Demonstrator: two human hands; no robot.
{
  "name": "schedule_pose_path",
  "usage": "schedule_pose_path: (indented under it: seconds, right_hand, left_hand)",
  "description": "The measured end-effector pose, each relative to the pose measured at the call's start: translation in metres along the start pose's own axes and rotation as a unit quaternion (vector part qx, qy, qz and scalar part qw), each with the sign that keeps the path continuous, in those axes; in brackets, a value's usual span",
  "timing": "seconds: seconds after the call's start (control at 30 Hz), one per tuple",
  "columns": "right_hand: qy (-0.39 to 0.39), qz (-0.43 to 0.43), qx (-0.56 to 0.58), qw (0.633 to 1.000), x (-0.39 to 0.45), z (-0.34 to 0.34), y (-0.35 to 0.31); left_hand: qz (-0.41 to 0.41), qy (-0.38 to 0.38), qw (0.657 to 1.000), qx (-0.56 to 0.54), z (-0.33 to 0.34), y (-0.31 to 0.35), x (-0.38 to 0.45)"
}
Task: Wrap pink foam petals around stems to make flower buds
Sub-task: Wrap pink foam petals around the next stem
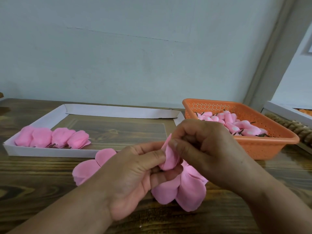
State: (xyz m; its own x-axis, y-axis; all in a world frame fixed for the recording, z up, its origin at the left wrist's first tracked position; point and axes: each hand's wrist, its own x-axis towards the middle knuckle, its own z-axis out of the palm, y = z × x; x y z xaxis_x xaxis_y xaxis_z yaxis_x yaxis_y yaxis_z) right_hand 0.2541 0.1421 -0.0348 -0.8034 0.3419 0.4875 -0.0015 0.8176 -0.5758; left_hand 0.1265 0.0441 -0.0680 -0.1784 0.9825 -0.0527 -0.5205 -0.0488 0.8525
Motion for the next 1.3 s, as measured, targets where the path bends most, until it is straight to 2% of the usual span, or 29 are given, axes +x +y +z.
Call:
schedule_pose_path:
  seconds: [0.4, 0.53, 0.6, 0.67, 0.73, 0.77, 0.87, 0.93, 1.03, 1.2, 1.3]
  right_hand:
    - [0.038, 0.037, 0.005, 0.999, 0.0, 0.004, 0.003]
    - [0.04, 0.046, 0.049, 0.997, 0.0, 0.005, 0.002]
    - [0.1, 0.036, 0.086, 0.991, 0.0, 0.008, 0.001]
    - [0.203, 0.024, 0.115, 0.972, -0.001, 0.015, 0.001]
    - [0.277, 0.011, 0.085, 0.957, -0.003, 0.025, 0.004]
    - [0.284, 0.01, 0.052, 0.957, -0.003, 0.031, 0.005]
    - [0.259, 0.006, -0.079, 0.963, -0.004, 0.049, 0.005]
    - [0.262, -0.01, -0.132, 0.956, -0.004, 0.058, 0.005]
    - [0.293, -0.033, -0.138, 0.945, -0.003, 0.064, 0.004]
    - [0.323, -0.057, -0.101, 0.939, -0.002, 0.065, 0.004]
    - [0.326, -0.082, -0.132, 0.932, -0.003, 0.067, 0.005]
  left_hand:
    - [0.03, -0.014, 0.999, 0.037, 0.0, -0.002, -0.002]
    - [0.028, -0.023, 0.998, 0.054, 0.0, -0.004, -0.001]
    - [0.038, -0.014, 0.999, 0.014, 0.0, -0.003, 0.001]
    - [0.044, 0.013, 0.998, -0.046, -0.001, -0.002, 0.004]
    - [0.047, 0.048, 0.994, -0.09, -0.005, 0.0, 0.008]
    - [0.049, 0.059, 0.992, -0.099, -0.007, 0.0, 0.01]
    - [0.058, 0.065, 0.991, -0.097, -0.009, -0.001, 0.012]
    - [0.06, 0.024, 0.994, -0.09, -0.009, -0.001, 0.011]
    - [0.067, -0.008, 0.993, -0.093, -0.011, -0.003, 0.01]
    - [0.072, 0.033, 0.993, -0.082, -0.008, -0.004, 0.011]
    - [0.072, 0.031, 0.993, -0.087, -0.004, -0.004, 0.008]
